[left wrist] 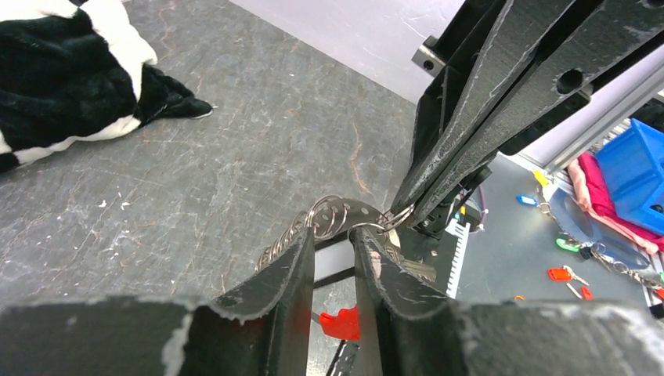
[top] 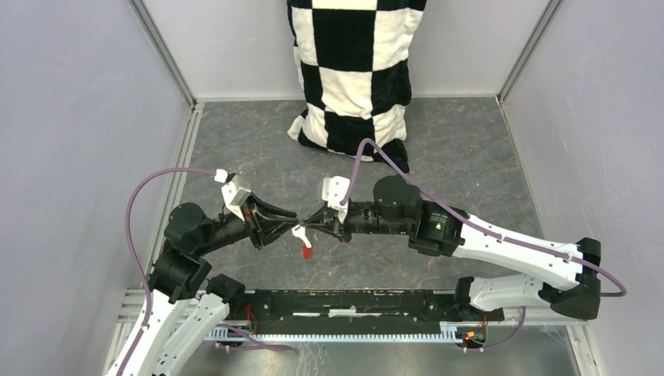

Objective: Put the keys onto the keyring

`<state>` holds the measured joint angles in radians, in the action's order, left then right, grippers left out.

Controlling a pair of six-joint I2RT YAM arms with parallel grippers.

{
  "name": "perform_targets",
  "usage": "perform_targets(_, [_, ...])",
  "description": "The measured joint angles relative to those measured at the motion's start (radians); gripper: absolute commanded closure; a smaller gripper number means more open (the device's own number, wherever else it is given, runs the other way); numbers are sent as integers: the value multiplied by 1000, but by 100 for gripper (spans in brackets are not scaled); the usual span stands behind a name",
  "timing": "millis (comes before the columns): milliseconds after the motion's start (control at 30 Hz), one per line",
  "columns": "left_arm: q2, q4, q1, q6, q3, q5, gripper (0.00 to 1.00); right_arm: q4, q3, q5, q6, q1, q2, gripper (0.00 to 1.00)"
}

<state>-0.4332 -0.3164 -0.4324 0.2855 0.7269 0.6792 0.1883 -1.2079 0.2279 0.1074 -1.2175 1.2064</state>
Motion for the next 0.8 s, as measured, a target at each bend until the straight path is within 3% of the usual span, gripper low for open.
perform_targets(200, [7,4,1,-43,2,37,41,-191,129,72,-79,16,-56,100])
perform_targets(567, [10,-84,5,-304,124,62,25,-396,215,175,-179,55,-87,100])
perform_targets(800, [-47,-98,5,-381,274,154,21,-407,223,178,-182,60,-87,100])
